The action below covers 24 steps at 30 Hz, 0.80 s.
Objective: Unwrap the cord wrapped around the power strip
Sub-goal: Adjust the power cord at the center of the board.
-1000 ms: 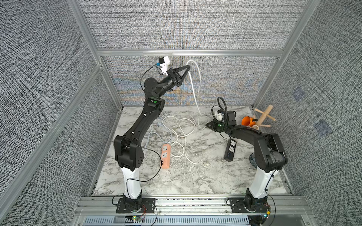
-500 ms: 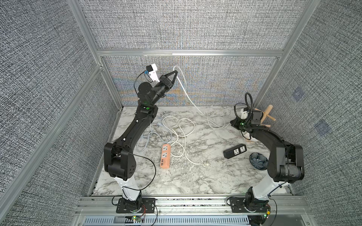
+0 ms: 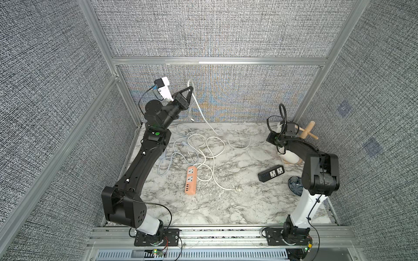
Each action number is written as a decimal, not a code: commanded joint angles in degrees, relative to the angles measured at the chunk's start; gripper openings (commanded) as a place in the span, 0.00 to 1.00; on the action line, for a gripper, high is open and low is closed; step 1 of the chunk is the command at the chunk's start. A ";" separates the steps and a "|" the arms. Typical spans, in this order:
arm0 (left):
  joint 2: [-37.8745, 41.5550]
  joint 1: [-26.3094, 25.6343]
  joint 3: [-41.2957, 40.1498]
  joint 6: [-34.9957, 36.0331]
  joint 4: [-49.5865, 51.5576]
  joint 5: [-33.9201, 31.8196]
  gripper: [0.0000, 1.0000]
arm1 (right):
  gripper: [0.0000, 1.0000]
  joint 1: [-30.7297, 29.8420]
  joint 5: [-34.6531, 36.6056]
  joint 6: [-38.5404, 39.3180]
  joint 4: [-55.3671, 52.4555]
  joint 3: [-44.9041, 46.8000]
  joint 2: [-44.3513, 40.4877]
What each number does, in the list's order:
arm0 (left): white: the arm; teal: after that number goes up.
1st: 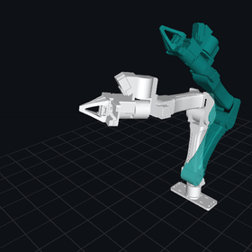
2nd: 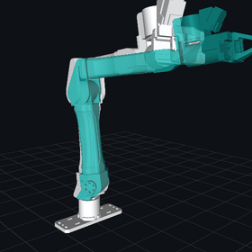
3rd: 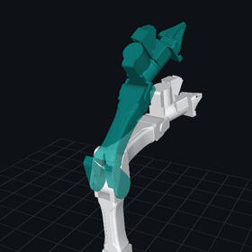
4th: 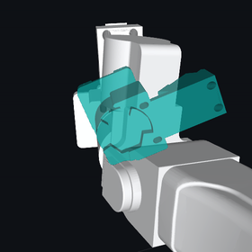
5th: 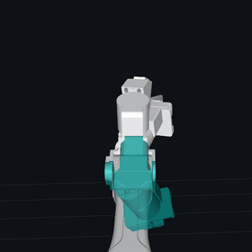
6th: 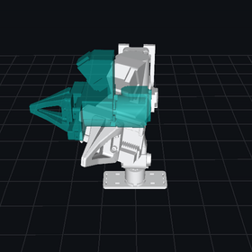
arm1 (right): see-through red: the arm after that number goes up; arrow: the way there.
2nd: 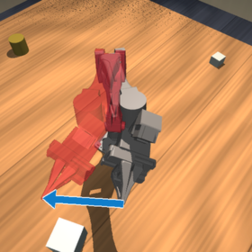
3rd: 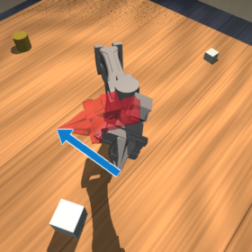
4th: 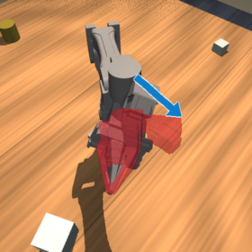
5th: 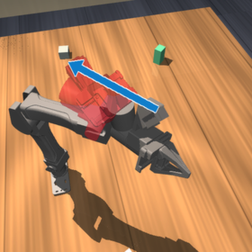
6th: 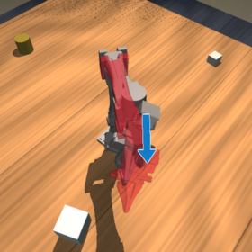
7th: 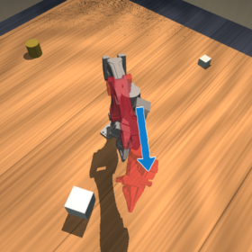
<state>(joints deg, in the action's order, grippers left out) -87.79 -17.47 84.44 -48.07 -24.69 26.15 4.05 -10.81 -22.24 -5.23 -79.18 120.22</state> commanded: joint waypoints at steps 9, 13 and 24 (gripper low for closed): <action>-6.29 -12.05 -1.20 14.07 15.38 5.40 0.00 | 0.00 -1.62 -5.22 -2.30 0.93 -11.05 9.17; -10.57 -14.61 -2.59 13.02 13.02 4.28 0.00 | 0.04 -1.69 -7.33 -2.33 -1.32 -14.24 11.10; -22.46 -19.63 -0.12 12.54 12.25 1.08 0.00 | 0.63 -1.69 -8.20 3.69 -9.74 -9.64 -0.35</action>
<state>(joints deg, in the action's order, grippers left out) -108.73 -36.51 83.55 -35.38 -10.68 27.86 2.33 -18.46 -21.23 -12.12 -89.91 122.26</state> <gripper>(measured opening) 0.080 0.623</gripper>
